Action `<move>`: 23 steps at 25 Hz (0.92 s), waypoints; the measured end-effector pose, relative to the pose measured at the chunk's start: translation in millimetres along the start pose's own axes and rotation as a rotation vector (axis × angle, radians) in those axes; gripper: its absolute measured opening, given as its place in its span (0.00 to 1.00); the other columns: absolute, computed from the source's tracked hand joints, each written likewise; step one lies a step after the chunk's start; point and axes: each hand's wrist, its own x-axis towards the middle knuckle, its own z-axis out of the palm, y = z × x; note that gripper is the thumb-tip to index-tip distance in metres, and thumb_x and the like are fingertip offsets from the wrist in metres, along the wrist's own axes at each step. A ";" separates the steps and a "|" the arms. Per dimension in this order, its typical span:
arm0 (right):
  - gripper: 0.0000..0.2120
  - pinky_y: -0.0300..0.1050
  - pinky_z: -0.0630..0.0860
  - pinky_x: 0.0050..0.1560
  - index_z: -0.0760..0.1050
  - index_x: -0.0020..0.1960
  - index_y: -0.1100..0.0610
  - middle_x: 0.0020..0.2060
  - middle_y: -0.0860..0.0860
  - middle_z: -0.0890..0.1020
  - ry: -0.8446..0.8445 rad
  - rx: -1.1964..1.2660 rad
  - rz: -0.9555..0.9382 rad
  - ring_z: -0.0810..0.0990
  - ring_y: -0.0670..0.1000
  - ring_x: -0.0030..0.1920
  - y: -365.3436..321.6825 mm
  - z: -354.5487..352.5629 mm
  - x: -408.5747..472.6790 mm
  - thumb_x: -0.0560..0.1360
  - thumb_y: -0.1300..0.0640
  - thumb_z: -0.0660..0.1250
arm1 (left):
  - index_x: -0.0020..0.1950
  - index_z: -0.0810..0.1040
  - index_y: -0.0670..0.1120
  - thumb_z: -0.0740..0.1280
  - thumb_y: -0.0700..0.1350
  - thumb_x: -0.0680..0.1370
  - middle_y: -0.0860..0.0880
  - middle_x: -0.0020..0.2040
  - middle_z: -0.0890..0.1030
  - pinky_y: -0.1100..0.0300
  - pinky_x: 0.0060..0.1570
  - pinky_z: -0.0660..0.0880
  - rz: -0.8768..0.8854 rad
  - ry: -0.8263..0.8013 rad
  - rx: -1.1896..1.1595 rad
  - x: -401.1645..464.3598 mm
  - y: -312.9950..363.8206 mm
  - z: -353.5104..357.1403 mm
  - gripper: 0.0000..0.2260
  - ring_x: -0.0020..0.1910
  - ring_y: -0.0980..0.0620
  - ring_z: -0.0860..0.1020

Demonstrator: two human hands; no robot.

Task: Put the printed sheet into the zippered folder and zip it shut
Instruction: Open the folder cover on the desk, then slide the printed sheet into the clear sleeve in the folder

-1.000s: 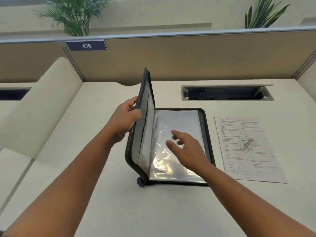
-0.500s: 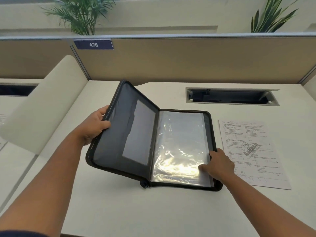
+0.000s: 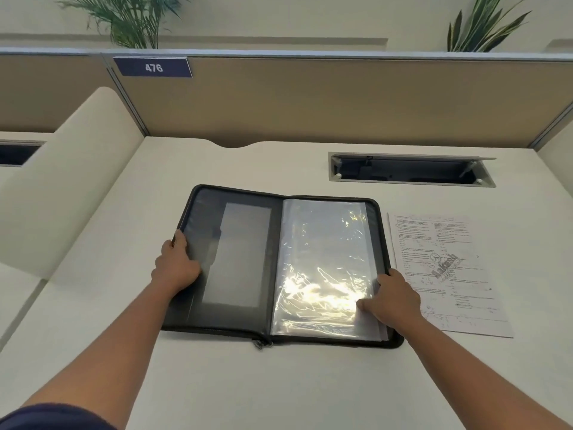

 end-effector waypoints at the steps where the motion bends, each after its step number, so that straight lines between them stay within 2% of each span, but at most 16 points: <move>1: 0.21 0.51 0.79 0.48 0.70 0.39 0.54 0.57 0.51 0.75 0.003 -0.003 -0.002 0.78 0.53 0.44 0.4 0.3 -0.4 0.64 0.41 0.76 | 0.83 0.47 0.52 0.64 0.44 0.76 0.41 0.80 0.56 0.39 0.66 0.68 -0.003 -0.004 0.031 0.8 -1.6 7.0 0.39 0.71 0.32 0.66; 4: 0.21 0.50 0.79 0.46 0.70 0.40 0.53 0.51 0.50 0.74 0.008 -0.016 -0.008 0.77 0.52 0.43 2.1 0.0 -0.6 0.65 0.39 0.75 | 0.82 0.51 0.52 0.64 0.44 0.75 0.42 0.80 0.56 0.39 0.65 0.68 -0.031 -0.017 0.067 3.7 -4.4 18.0 0.38 0.72 0.33 0.65; 8: 0.21 0.50 0.78 0.46 0.70 0.39 0.53 0.46 0.48 0.72 0.005 -0.027 -0.018 0.76 0.51 0.42 3.3 -0.4 -0.4 0.65 0.39 0.75 | 0.80 0.57 0.47 0.64 0.43 0.74 0.39 0.75 0.62 0.40 0.64 0.70 -0.005 -0.020 0.157 2.4 -5.0 27.2 0.35 0.71 0.35 0.64; 11: 0.21 0.50 0.78 0.47 0.73 0.41 0.53 0.47 0.47 0.72 -0.001 -0.029 -0.016 0.77 0.51 0.44 4.8 -0.3 1.5 0.64 0.38 0.74 | 0.73 0.66 0.42 0.64 0.42 0.72 0.38 0.72 0.64 0.39 0.66 0.68 0.011 0.028 0.212 -0.4 6.4 27.3 0.28 0.70 0.35 0.65; 12: 0.21 0.49 0.77 0.48 0.74 0.43 0.54 0.48 0.47 0.72 0.002 -0.023 -0.021 0.77 0.51 0.46 6.3 0.4 1.9 0.64 0.38 0.74 | 0.71 0.67 0.41 0.64 0.41 0.72 0.37 0.75 0.62 0.39 0.70 0.64 0.007 0.038 0.222 -3.1 17.2 28.2 0.27 0.73 0.35 0.61; 14: 0.26 0.49 0.76 0.50 0.76 0.52 0.53 0.52 0.48 0.74 0.044 0.013 -0.044 0.77 0.52 0.50 10.9 2.8 1.7 0.65 0.36 0.74 | 0.76 0.61 0.42 0.64 0.41 0.74 0.37 0.81 0.53 0.39 0.76 0.53 0.023 0.066 0.205 -13.9 50.6 35.6 0.30 0.79 0.35 0.51; 15: 0.29 0.50 0.75 0.52 0.76 0.58 0.52 0.56 0.49 0.76 0.086 0.050 -0.050 0.78 0.53 0.52 15.4 3.9 1.7 0.65 0.36 0.74 | 0.79 0.57 0.43 0.64 0.41 0.75 0.38 0.82 0.51 0.40 0.78 0.50 0.070 0.096 0.179 -22.2 73.6 42.9 0.33 0.80 0.37 0.48; 17: 0.35 0.53 0.73 0.58 0.74 0.68 0.53 0.66 0.50 0.76 0.160 0.133 -0.037 0.77 0.55 0.60 27.1 4.5 2.9 0.67 0.37 0.74 | 0.81 0.55 0.43 0.65 0.39 0.75 0.40 0.82 0.51 0.43 0.79 0.49 0.233 0.112 0.063 -46.0 124.9 61.1 0.35 0.81 0.39 0.48; 19: 0.35 0.56 0.71 0.63 0.71 0.72 0.52 0.71 0.50 0.74 0.211 0.184 0.012 0.75 0.56 0.65 45.0 1.5 6.5 0.70 0.37 0.73 | 0.81 0.57 0.44 0.63 0.36 0.75 0.44 0.82 0.55 0.49 0.79 0.51 0.392 -0.004 -0.135 -73.7 176.9 81.0 0.34 0.81 0.43 0.52; 21: 0.34 0.59 0.69 0.64 0.72 0.72 0.50 0.72 0.50 0.73 0.244 0.195 0.087 0.74 0.57 0.67 70.9 -5.0 11.9 0.71 0.37 0.71 | 0.81 0.59 0.47 0.61 0.35 0.76 0.48 0.81 0.59 0.54 0.77 0.56 0.500 -0.204 -0.290 -101.7 224.8 102.9 0.33 0.80 0.48 0.57; 23: 0.33 0.60 0.68 0.64 0.71 0.73 0.48 0.73 0.50 0.71 0.248 0.168 0.157 0.72 0.57 0.69 99.8 -12.2 17.5 0.72 0.37 0.70 | 0.80 0.62 0.49 0.61 0.36 0.77 0.50 0.78 0.66 0.55 0.72 0.66 0.566 -0.388 -0.365 -126.6 265.7 119.9 0.31 0.76 0.49 0.66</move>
